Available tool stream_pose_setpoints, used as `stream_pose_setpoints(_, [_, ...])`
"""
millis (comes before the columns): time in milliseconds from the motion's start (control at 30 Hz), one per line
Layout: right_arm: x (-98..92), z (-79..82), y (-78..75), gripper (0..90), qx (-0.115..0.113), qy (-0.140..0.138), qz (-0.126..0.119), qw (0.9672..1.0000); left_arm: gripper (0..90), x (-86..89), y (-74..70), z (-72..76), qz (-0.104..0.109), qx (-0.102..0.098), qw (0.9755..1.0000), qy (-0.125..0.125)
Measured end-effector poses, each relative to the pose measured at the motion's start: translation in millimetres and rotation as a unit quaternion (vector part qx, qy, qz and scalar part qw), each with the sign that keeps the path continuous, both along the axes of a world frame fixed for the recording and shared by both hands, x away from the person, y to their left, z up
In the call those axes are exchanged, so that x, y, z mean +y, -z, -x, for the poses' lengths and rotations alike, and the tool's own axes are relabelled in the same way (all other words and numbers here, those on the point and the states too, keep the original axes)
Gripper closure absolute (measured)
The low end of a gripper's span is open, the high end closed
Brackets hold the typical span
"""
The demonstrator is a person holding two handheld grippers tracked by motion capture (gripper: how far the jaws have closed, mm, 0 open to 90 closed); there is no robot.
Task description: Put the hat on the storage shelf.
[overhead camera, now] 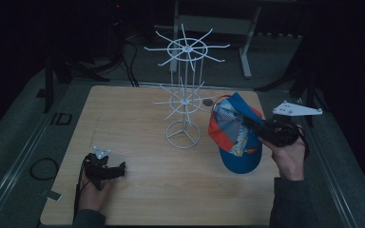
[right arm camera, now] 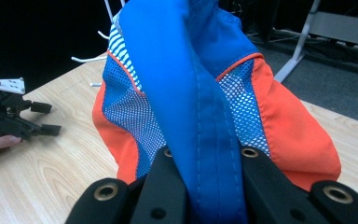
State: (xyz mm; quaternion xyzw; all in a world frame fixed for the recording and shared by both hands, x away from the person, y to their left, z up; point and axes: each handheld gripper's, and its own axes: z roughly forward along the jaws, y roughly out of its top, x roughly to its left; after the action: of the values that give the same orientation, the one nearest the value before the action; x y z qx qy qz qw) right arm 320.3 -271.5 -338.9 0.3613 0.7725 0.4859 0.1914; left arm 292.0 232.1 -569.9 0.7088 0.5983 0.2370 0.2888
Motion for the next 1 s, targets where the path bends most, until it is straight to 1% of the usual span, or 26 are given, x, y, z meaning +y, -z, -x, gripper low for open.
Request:
stream_pose_setpoints(200, [2.1, 0.5, -6.2, 88.0, -0.009, -0.002, -0.002, 1.0000, 3.8, 0.0, 0.0, 0.0, 0.000, 0.000, 1.0000, 0.000])
stream_pose_setpoints(567, [6.1, 1.4, -16.4, 88.0, -0.019, -0.006, -0.003, 0.9998, 3.8, 0.0, 0.0, 0.0, 0.000, 0.000, 1.0000, 0.000])
stream_pose_setpoints(633, [7.2, 1.4, -19.3, 88.1, -0.025, -0.008, -0.004, 0.9996, 3.8, 0.0, 0.0, 0.0, 0.000, 0.000, 1.0000, 0.000])
stream_pose_setpoints(1000, [12.3, 1.7, -26.0, 88.1, -0.036, -0.011, -0.009, 0.9993, 3.9, -0.1, 0.1, 0.0, 0.001, 0.000, 1.0000, 0.000])
